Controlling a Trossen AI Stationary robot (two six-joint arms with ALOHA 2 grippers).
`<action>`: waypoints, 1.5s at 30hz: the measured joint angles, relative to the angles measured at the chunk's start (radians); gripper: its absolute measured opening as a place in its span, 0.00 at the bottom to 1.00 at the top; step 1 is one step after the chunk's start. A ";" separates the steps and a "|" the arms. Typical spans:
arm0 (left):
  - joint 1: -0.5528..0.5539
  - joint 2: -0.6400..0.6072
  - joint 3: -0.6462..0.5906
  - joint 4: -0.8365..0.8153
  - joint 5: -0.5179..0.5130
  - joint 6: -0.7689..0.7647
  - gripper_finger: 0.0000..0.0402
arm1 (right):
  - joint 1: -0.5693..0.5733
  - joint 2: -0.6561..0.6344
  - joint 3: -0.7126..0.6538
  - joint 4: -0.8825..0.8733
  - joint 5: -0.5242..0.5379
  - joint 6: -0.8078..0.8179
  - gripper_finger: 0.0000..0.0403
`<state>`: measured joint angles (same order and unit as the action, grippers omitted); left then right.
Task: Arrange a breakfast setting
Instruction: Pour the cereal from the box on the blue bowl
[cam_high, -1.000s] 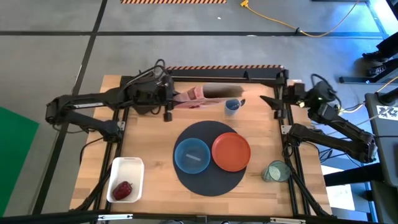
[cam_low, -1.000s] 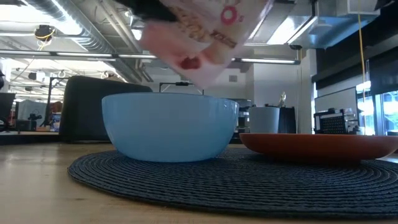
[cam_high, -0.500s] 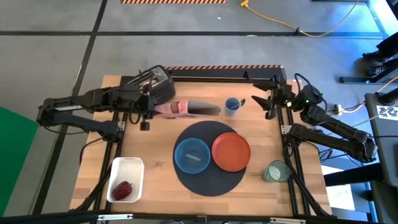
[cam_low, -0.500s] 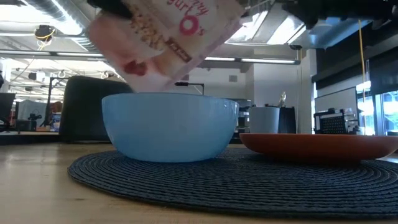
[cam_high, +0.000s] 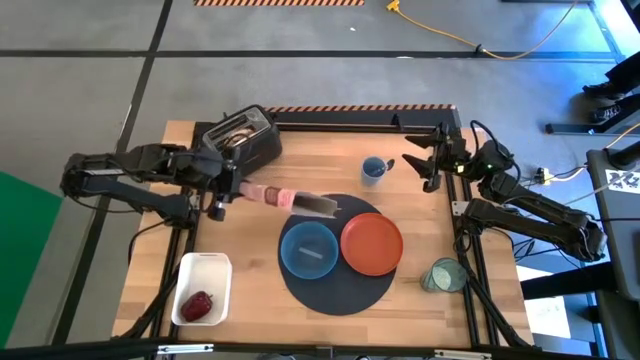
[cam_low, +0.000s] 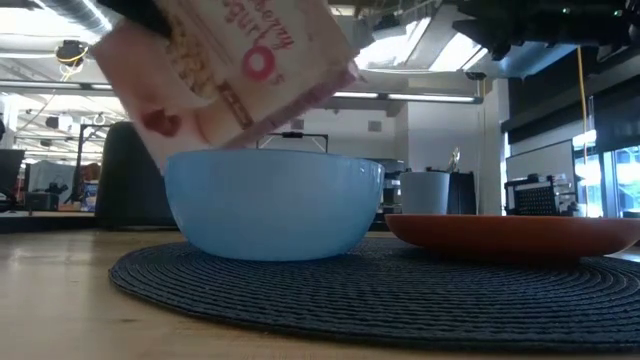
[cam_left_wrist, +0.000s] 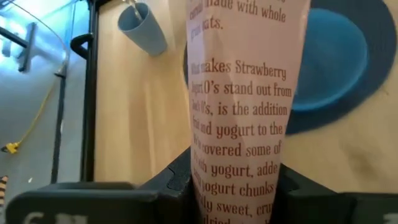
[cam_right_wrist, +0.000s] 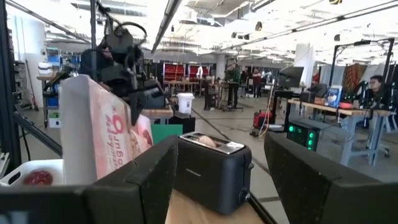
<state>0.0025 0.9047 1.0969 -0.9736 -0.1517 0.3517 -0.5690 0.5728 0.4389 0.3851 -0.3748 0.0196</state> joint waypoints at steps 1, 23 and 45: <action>-0.015 0.005 0.021 -0.028 -0.014 -0.001 0.25 | 0.000 -0.001 0.000 0.005 0.000 -0.002 0.58; -0.238 0.239 0.369 -0.423 -0.228 0.152 0.25 | 0.000 -0.001 0.000 -0.018 0.031 -0.009 0.58; -0.317 0.360 0.399 -0.494 -0.312 0.268 0.25 | 0.000 0.001 0.001 -0.046 0.053 0.000 0.58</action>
<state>-0.3143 1.2644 1.4956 -1.4676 -0.4641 0.6197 -0.5690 0.5739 0.4397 0.3389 -0.3218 0.0200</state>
